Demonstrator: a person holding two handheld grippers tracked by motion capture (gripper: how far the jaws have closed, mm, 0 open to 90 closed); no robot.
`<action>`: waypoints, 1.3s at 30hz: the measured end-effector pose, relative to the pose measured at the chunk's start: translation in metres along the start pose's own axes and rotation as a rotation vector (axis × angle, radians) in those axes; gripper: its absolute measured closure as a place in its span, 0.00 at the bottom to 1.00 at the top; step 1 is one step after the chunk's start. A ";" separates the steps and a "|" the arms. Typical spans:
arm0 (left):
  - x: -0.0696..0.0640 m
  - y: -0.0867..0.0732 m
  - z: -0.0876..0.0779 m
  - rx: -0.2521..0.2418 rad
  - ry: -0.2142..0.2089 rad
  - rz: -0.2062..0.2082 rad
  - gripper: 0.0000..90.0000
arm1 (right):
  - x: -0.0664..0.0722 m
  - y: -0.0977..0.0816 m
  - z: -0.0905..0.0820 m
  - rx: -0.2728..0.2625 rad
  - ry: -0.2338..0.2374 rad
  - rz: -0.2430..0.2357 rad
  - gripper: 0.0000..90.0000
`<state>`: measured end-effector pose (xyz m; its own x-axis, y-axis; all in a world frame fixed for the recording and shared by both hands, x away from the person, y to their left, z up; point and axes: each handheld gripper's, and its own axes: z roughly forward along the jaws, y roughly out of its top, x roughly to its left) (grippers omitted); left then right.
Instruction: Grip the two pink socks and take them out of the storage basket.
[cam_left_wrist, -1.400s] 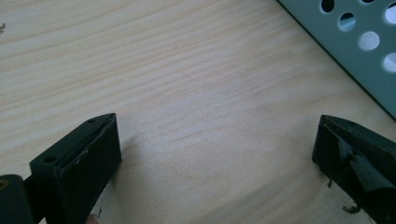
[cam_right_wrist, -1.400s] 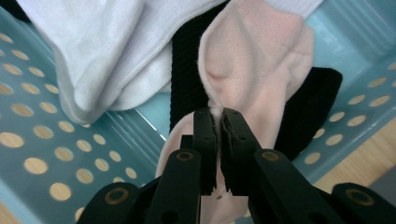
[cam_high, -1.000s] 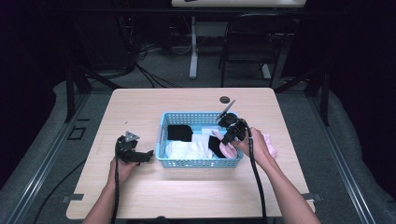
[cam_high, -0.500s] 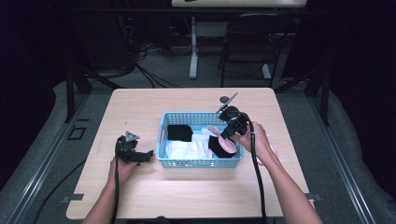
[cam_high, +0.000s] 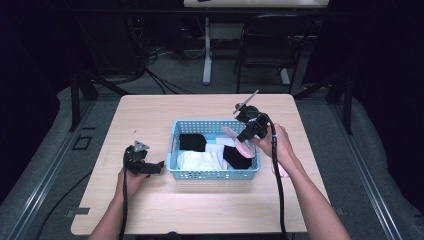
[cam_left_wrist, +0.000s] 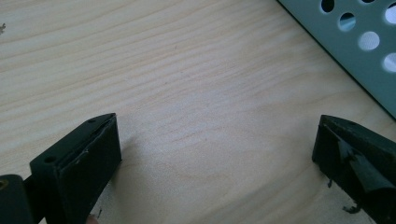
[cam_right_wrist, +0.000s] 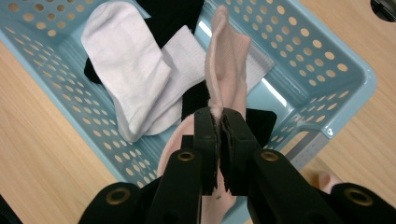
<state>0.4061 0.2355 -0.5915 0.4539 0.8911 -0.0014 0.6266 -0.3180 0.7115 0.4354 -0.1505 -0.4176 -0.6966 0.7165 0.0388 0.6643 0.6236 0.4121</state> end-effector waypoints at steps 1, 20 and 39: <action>0.000 0.000 0.000 0.000 0.000 0.000 0.01 | 0.000 0.000 -0.002 -0.001 -0.001 0.000 0.95; 0.000 0.000 0.000 0.000 0.000 0.000 0.01 | -0.017 -0.009 -0.051 -0.063 -0.052 0.028 0.95; 0.000 0.000 0.000 0.000 0.000 0.000 0.01 | -0.062 -0.055 -0.077 -0.074 -0.125 0.156 0.95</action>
<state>0.4060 0.2354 -0.5915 0.4535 0.8913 -0.0012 0.6265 -0.3178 0.7117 0.4207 -0.2532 -0.3727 -0.5448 0.8385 -0.0045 0.7363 0.4810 0.4759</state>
